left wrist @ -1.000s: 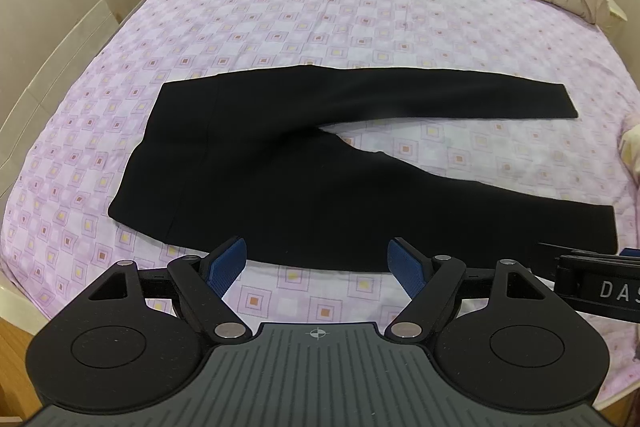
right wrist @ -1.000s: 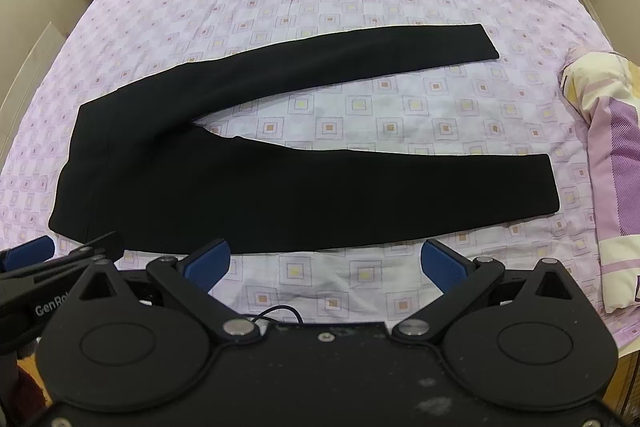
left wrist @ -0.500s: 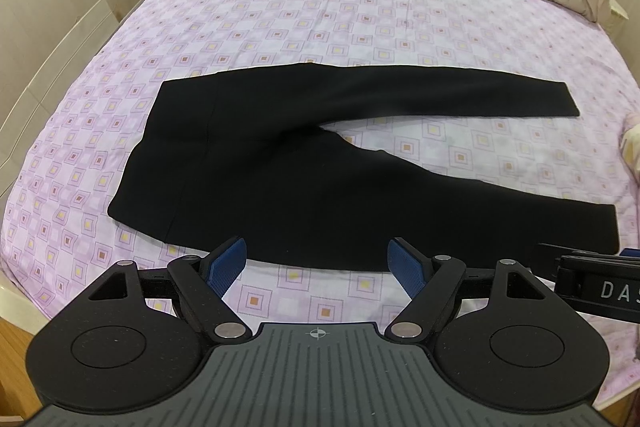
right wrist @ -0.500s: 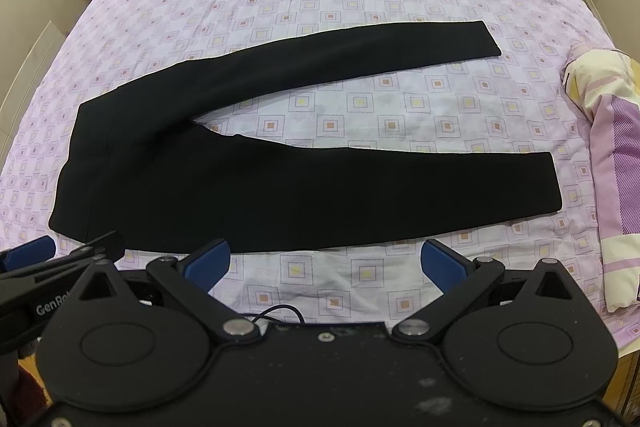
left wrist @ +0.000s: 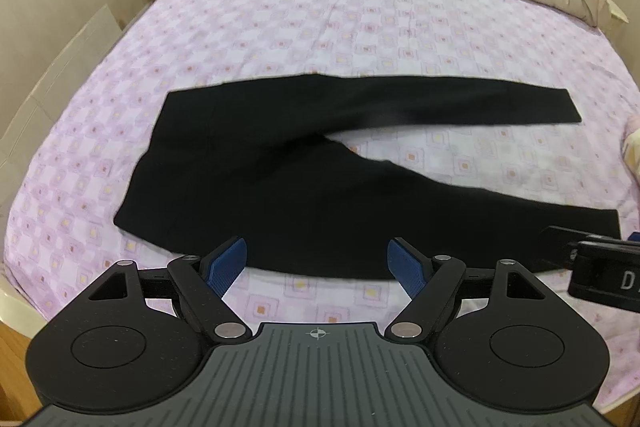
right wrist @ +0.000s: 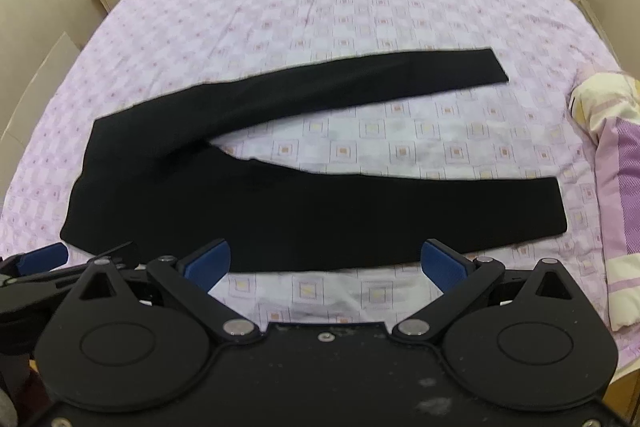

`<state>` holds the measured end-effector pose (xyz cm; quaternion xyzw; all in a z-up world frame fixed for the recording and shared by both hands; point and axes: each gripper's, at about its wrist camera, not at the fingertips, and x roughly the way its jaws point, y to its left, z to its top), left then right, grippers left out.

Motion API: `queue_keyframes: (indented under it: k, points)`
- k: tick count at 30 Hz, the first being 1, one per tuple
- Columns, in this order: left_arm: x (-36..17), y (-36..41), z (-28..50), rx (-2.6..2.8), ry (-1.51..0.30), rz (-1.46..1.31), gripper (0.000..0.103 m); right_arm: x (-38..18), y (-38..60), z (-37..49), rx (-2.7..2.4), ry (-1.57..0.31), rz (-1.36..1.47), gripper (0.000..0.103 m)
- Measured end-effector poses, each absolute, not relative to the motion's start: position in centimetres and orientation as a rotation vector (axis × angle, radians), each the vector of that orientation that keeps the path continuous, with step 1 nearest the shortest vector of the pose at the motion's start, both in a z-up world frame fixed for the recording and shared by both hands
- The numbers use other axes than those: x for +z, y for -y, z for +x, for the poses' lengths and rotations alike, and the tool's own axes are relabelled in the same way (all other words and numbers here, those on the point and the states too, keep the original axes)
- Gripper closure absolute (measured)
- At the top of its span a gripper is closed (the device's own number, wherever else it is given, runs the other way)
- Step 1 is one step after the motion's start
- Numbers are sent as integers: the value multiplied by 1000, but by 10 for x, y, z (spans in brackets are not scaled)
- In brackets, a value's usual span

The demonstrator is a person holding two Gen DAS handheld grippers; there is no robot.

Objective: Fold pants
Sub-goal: 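Lower both grippers toward the black pants' leg hems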

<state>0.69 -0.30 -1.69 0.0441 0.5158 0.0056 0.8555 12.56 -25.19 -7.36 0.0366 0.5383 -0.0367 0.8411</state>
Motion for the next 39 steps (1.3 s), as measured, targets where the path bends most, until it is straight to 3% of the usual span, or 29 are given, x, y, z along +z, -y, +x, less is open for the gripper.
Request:
queue_keyframes:
  k: [22,30,34,36,39]
  points:
    - [-17,-39,33,-61,-1025,155,26,-70,216,139,-210,-1007,52,0]
    - [-37,-49,56,-90,-1107,126,27,-89,222,157,-190,-1132,86,0]
    - [-44,-49,72,-90,-1135,128,35,-100,226,169,-176,-1178,15,0]
    - [-44,-49,80,-64,-1125,142,35,-105,232,177,-172,-1196,-13,5]
    - [-46,-47,99,-17,-1122,133,42,-116,248,199,-153,-1236,2,24]
